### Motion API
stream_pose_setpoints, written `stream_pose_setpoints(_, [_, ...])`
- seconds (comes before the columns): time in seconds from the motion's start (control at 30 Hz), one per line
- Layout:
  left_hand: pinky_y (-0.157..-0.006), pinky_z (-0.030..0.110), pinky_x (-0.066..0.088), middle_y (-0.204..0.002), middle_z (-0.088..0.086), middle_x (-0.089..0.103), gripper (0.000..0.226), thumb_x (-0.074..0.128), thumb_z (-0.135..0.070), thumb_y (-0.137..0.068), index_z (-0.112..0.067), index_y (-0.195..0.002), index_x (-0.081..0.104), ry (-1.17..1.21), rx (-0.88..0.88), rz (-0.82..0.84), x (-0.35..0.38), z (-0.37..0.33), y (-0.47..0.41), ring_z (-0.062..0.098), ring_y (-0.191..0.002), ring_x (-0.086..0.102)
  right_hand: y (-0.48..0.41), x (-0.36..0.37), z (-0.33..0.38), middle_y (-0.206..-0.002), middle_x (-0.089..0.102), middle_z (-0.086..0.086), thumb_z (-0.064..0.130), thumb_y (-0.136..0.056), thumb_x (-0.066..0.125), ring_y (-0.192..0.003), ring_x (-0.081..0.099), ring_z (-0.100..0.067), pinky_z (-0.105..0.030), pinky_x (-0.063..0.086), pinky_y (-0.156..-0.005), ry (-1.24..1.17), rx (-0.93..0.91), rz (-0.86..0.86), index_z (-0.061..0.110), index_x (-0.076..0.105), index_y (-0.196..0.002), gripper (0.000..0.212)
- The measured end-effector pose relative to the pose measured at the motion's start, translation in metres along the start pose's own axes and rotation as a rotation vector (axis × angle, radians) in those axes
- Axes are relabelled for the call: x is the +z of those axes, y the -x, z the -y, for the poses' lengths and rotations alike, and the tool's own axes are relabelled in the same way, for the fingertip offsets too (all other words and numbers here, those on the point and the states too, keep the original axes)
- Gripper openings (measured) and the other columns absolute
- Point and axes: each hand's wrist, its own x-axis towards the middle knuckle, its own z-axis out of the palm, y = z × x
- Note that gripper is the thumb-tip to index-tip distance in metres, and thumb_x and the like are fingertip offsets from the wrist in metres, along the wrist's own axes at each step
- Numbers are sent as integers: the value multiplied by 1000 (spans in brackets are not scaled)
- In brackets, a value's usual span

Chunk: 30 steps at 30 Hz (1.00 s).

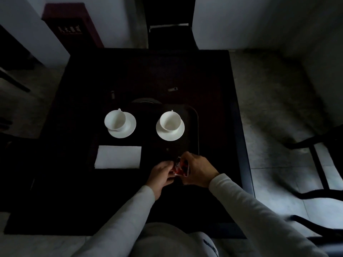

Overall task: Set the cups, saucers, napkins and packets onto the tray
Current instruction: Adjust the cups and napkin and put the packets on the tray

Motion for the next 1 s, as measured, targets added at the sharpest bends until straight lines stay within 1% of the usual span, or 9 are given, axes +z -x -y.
stream_pose_setpoints(0.07, [-86, 34, 53, -120, 9, 68, 23, 53, -23, -102, -17, -121, 63, -190, 68, -78, 0, 4, -10, 22, -104, 66, -7, 13, -9, -116, 65, -10, 45, -67, 84, -102, 65, -33, -37, 54, -83, 81, 28, 69, 14, 50, -124, 72])
stream_pose_setpoints(0.13, [-100, 41, 51, -126, 8, 67, 24, 54, -21, -101, -18, -123, 64, -334, 101, -99, 1, 8, -17, 23, -112, 64, -12, 26, -15, -121, 63, -11, 45, -69, 83, -110, 60, -34, -38, 49, -88, 166, 43, 119, 12, 48, -129, 77])
stream_pose_setpoints(0.2, [-105, 47, 48, -127, 5, 66, 28, 54, -20, -100, -19, -125, 63, -429, 97, -96, 3, 10, -23, 24, -116, 62, -15, 35, -19, -124, 60, -8, 45, -69, 83, -114, 56, -32, -39, 47, -94, 216, 42, 132, 14, 46, -132, 80])
stream_pose_setpoints(0.3, [-104, 49, 48, -124, 7, 69, 32, 53, -17, -98, -18, -128, 63, -475, 79, -73, 8, 12, -28, 25, -115, 64, -17, 41, -21, -128, 57, -5, 44, -66, 84, -118, 53, -31, -42, 48, -97, 243, 26, 122, 17, 48, -132, 80])
stream_pose_setpoints(0.47, [-102, 47, 50, -120, 9, 71, 29, 55, -17, -95, -18, -121, 68, -520, 71, -49, 15, 13, -28, 27, -112, 65, -17, 40, -23, -141, 48, -5, 46, -66, 85, -127, 47, -31, -43, 47, -102, 269, 14, 147, 17, 50, -136, 84])
stream_pose_setpoints(0.6, [-101, 46, 51, -116, 7, 73, 30, 55, -19, -93, -21, -118, 70, -567, 74, -35, 16, 11, -28, 27, -110, 67, -17, 41, -23, -133, 56, -5, 49, -74, 79, -122, 52, -29, -39, 47, -99, 252, 16, 116, 16, 53, -131, 72])
stream_pose_setpoints(0.73, [-101, 46, 51, -117, 10, 73, 31, 54, -15, -95, -18, -120, 71, -599, 78, -38, 15, 10, -29, 29, -111, 67, -14, 43, -22, -124, 60, -6, 50, -76, 75, -117, 55, -30, -41, 49, -96, 205, 24, 76, 13, 56, -125, 64])
stream_pose_setpoints(0.87, [-101, 42, 51, -118, 7, 73, 30, 55, -18, -95, -20, -120, 71, -657, 86, -45, 16, 10, -28, 26, -111, 67, -14, 41, -21, -127, 58, -4, 53, -77, 72, -118, 54, -29, -42, 49, -97, 210, 18, 83, 15, 55, -127, 64])
stream_pose_setpoints(1.0, [-97, 42, 54, -111, 8, 74, 28, 57, -23, -93, -19, -115, 73, -659, 78, -52, 17, 11, -28, 26, -104, 69, -15, 40, -21, -130, 56, -4, 51, -77, 74, -120, 53, -28, -42, 49, -97, 212, 11, 97, 16, 54, -130, 66])
